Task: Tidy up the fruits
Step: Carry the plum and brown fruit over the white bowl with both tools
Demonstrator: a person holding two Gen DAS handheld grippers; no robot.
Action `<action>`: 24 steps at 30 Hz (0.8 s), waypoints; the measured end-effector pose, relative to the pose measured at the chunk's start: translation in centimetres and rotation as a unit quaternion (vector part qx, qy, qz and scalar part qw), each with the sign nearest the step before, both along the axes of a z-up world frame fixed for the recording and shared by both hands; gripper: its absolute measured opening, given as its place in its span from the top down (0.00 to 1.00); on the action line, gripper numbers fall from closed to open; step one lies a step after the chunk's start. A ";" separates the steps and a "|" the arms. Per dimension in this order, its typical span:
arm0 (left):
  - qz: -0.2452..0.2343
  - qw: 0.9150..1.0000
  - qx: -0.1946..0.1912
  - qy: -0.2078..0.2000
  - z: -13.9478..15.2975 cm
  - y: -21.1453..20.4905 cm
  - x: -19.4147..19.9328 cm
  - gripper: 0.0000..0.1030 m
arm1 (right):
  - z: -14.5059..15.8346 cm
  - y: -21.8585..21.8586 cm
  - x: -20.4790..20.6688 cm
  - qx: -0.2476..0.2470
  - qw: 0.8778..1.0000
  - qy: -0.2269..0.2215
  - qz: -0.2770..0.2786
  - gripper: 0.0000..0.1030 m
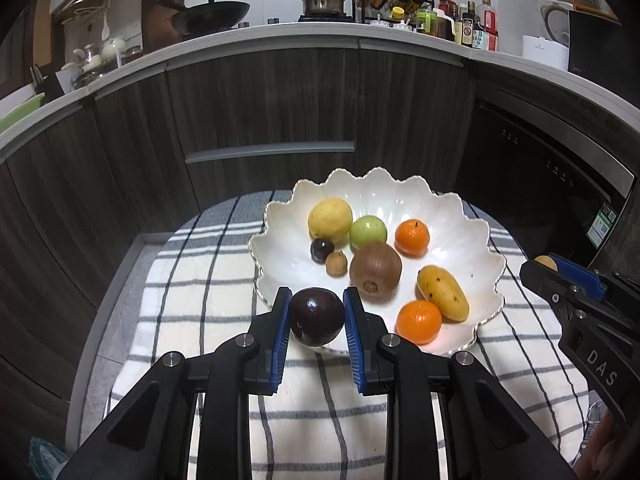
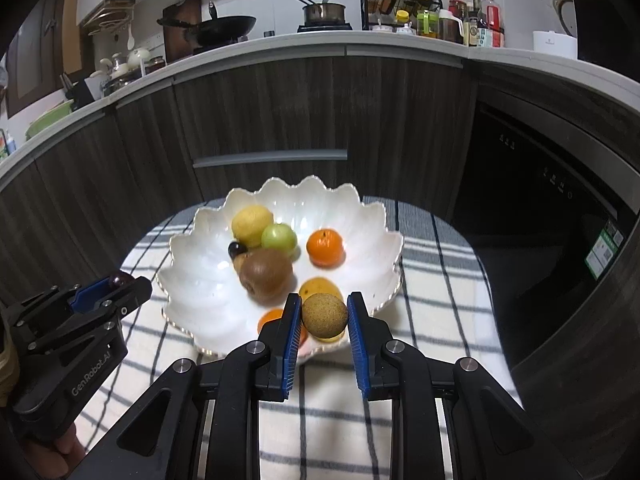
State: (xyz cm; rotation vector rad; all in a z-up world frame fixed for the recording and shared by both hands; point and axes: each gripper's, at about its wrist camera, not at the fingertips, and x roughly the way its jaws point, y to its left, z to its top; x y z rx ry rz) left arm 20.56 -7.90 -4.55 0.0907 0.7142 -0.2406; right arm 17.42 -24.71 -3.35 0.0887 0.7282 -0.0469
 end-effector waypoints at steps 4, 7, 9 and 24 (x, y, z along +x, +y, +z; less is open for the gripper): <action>0.001 1.000 -0.001 0.002 0.2 -0.2 0.8 0.74 | 0.4 -0.3 0.9 0.002 1.000 -0.003 -0.001 0.76; 0.001 1.000 0.000 0.004 0.2 -0.4 1.7 0.74 | 0.6 -0.6 1.7 0.002 1.000 -0.003 -0.001 0.76; 0.000 1.000 0.000 0.005 0.2 -0.6 2.3 0.74 | 0.6 -0.8 2.4 0.004 1.000 -0.003 -0.002 0.76; 0.000 0.999 0.003 0.032 -1.9 -1.9 7.8 0.74 | -1.2 -2.2 8.1 0.009 1.000 0.015 -0.005 0.76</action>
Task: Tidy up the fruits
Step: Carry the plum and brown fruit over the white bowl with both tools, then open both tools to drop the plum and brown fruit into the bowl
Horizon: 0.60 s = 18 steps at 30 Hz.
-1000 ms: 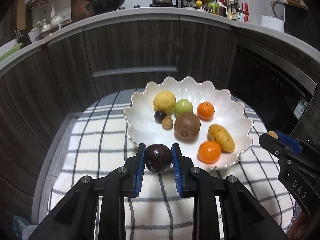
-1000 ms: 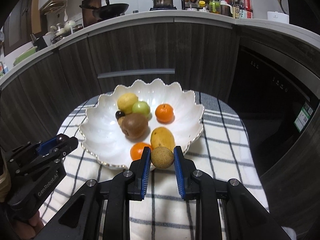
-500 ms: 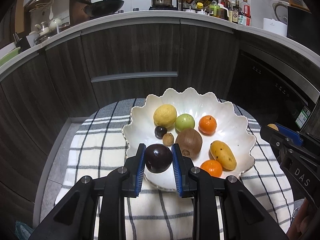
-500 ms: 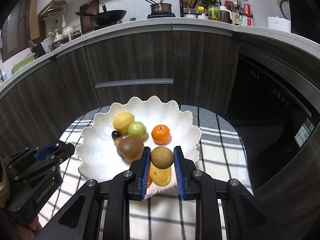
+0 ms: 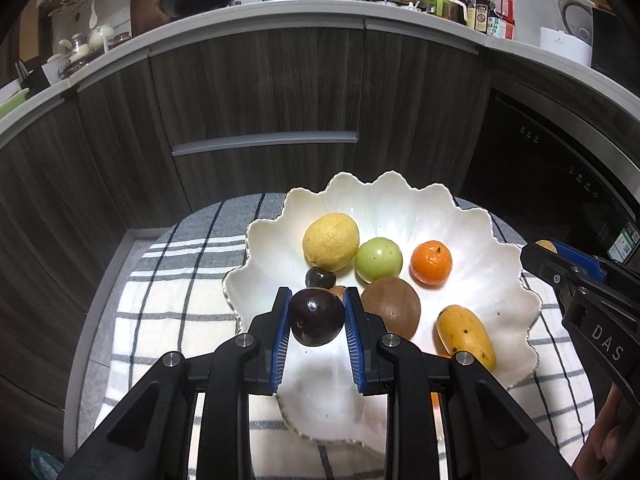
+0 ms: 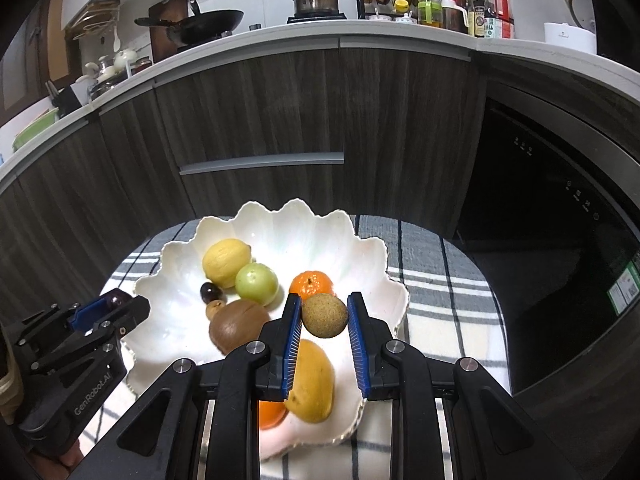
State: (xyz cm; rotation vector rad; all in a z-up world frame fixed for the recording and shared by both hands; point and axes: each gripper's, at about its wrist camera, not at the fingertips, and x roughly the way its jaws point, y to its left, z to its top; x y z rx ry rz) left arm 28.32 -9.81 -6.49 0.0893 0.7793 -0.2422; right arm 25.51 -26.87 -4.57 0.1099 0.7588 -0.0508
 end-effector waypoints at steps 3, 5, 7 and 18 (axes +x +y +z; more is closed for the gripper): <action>0.000 1.000 0.001 0.006 -0.6 -0.2 0.9 0.74 | -0.8 -0.3 1.0 0.002 1.000 0.007 -0.001 0.76; 0.000 1.000 0.001 0.011 -0.9 -0.3 1.3 0.74 | -1.2 -0.4 1.5 0.004 1.000 0.012 -0.001 0.76; 0.000 1.000 0.001 0.018 -1.3 -0.4 1.7 0.74 | -1.8 -0.5 2.1 0.007 1.000 0.019 -0.002 0.76; 0.014 1.000 0.003 0.016 -1.3 0.0 1.9 0.46 | -2.3 -0.3 3.1 0.008 1.000 0.030 0.003 0.65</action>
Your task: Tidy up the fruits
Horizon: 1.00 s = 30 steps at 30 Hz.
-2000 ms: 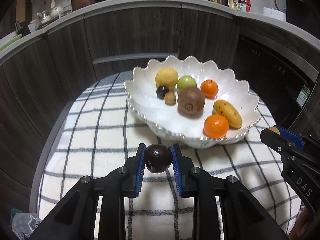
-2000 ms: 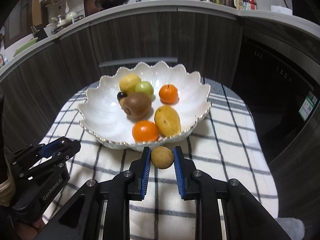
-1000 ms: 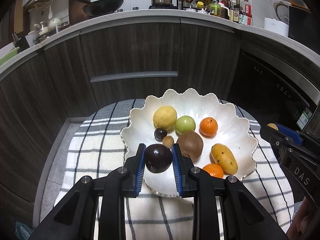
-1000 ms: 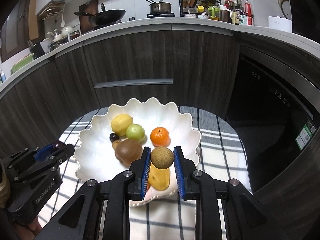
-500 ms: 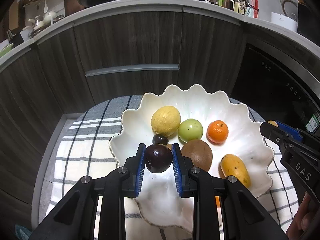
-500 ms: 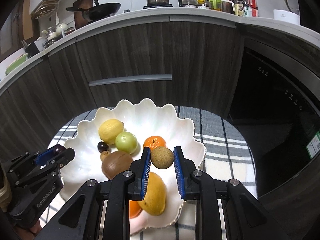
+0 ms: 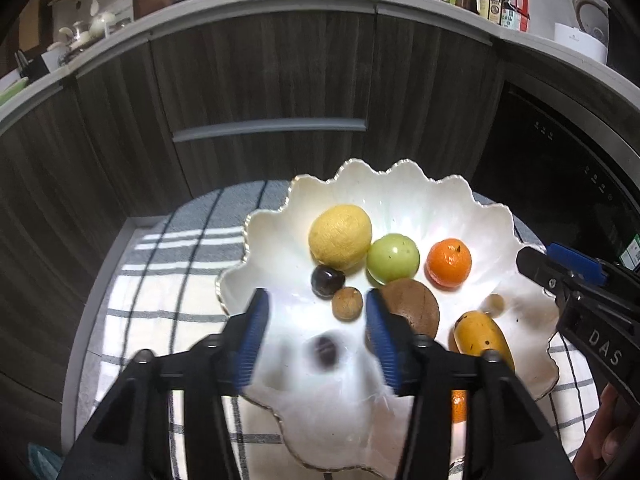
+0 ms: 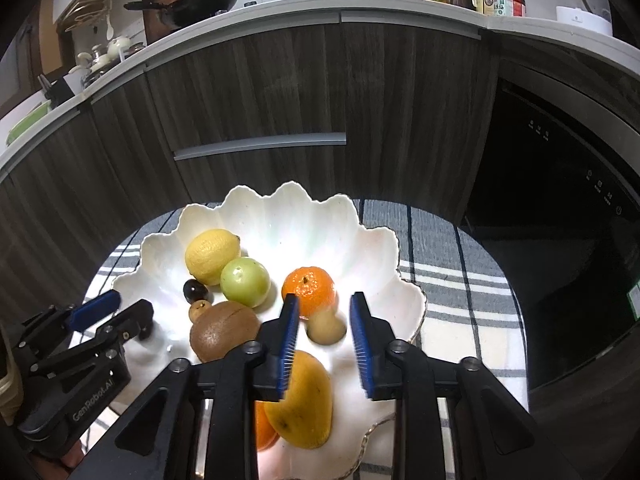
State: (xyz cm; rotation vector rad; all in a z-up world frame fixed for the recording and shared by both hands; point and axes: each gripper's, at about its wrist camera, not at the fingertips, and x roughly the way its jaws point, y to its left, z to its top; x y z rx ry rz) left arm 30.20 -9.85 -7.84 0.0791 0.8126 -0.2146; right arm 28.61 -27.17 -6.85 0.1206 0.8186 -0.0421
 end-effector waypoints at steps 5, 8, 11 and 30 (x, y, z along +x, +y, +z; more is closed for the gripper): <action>0.004 1.000 0.006 -0.012 1.1 0.4 -0.6 0.39 | 1.1 0.1 -0.7 -0.011 1.000 -0.018 -0.011 0.32; 0.013 1.000 0.004 -0.022 1.9 0.8 -1.1 0.30 | 1.8 0.3 -1.2 -0.013 1.000 -0.020 -0.014 0.30; 0.017 0.999 0.006 -0.032 2.8 1.1 -1.8 0.25 | 2.4 0.3 -1.8 -0.017 0.999 -0.022 -0.020 0.26; 0.026 0.996 0.000 -0.085 8.3 3.5 -10.5 0.18 | 8.0 1.5 -10.3 -0.026 0.996 -0.081 -0.032 0.22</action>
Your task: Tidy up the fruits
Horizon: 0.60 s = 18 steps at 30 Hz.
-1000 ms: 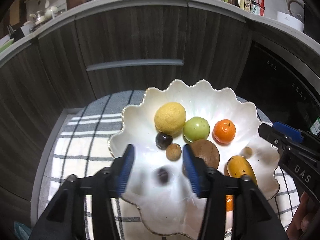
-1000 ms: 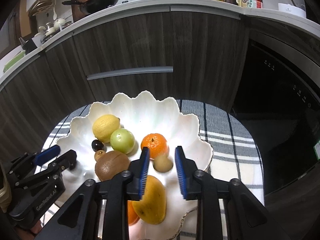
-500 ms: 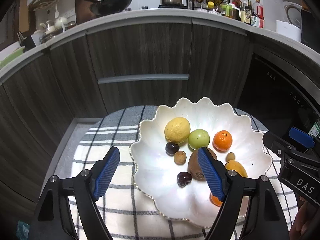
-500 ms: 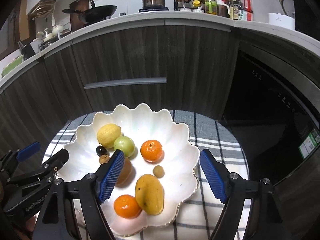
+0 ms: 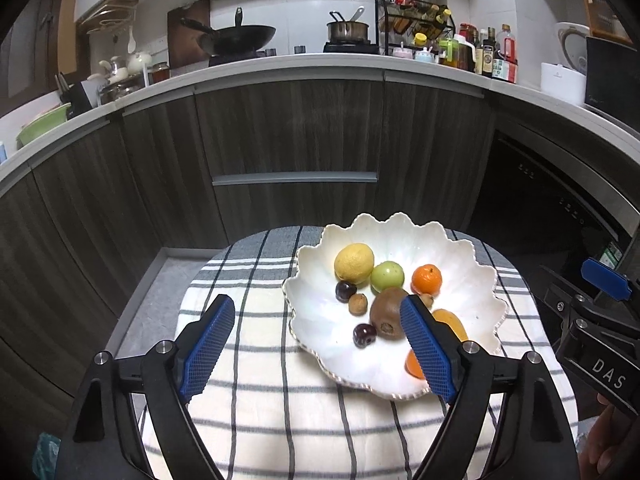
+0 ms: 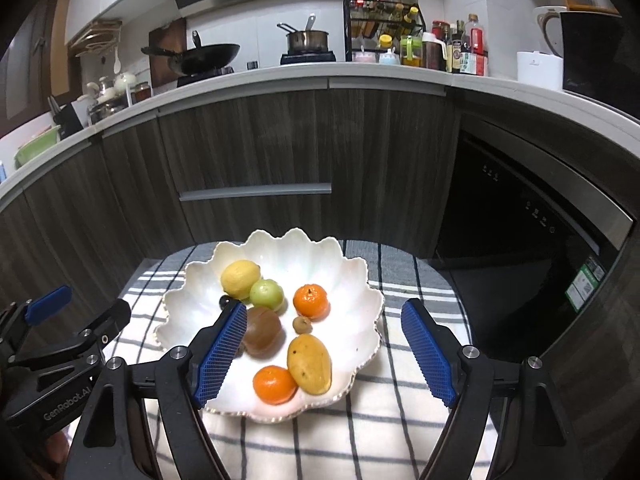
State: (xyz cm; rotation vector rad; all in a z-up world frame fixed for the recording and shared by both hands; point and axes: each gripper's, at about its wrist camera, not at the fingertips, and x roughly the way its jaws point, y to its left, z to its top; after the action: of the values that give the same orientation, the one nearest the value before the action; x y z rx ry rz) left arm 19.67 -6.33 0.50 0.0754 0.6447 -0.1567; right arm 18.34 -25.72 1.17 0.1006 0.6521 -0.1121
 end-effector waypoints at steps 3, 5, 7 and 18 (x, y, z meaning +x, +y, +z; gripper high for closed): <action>-0.003 1.000 0.004 -0.004 0.1 0.0 -1.7 0.18 | 0.4 0.0 -1.6 0.000 1.000 -0.005 -0.002 0.22; -0.003 1.000 0.005 -0.005 0.1 0.1 -2.7 0.18 | 0.6 0.0 -2.8 -0.001 1.000 -0.009 -0.004 0.22; -0.001 1.000 0.006 -0.007 0.0 0.2 -3.8 0.17 | 0.7 0.1 -3.6 -0.002 1.000 -0.012 -0.005 0.22; 0.019 1.000 0.003 -0.013 -1.9 1.7 -8.9 0.15 | -0.2 0.8 -8.4 -0.025 0.999 -0.025 -0.015 0.22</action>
State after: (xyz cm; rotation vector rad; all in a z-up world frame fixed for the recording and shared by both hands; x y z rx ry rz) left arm 10.81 -4.63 -1.44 0.0703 0.6200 -0.1162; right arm 9.92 -24.89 0.96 0.0656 0.5972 -0.1550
